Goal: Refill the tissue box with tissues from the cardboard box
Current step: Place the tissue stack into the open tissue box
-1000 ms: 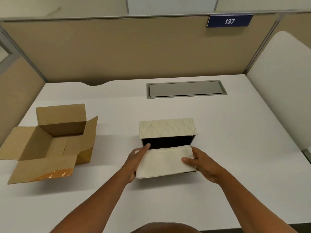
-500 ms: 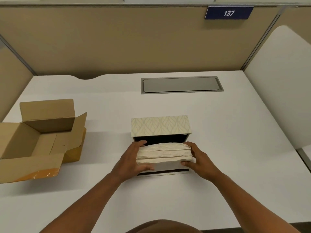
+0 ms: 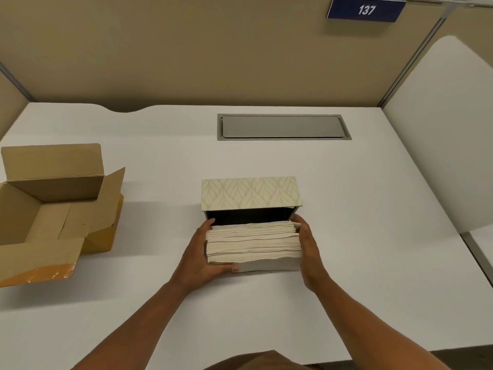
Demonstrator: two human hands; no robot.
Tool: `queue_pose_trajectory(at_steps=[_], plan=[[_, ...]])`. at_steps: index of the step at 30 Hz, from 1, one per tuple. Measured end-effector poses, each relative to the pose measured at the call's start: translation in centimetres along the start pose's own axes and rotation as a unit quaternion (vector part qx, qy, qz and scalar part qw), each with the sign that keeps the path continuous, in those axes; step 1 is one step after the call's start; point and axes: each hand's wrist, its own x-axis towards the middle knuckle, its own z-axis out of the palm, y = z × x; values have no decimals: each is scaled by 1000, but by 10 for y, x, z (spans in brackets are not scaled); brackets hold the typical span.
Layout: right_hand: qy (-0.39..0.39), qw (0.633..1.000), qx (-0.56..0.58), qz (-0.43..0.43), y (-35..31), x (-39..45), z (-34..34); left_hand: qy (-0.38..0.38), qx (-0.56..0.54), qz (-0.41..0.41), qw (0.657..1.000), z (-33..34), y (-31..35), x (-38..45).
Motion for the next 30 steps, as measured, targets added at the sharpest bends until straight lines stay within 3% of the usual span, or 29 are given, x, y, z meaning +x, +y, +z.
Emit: queue_pose_trajectory(at_steps=[6,10,15,23,30], plan=[[0,996,65,63,4,1,5,10,-11,18,1000,8,2,-7],[48,988,111,94,3,3,2,19,-12,27,999,10,5,-8],[2,997,52,54,0,1,10,9,9,30,999,6,4,-2],[46,996,52,55,3,-1,9,14,25,32,999,4,11,-3],[113,968,202,93,-1,-1,-3,-15,146,172,974,-7,46,-7]])
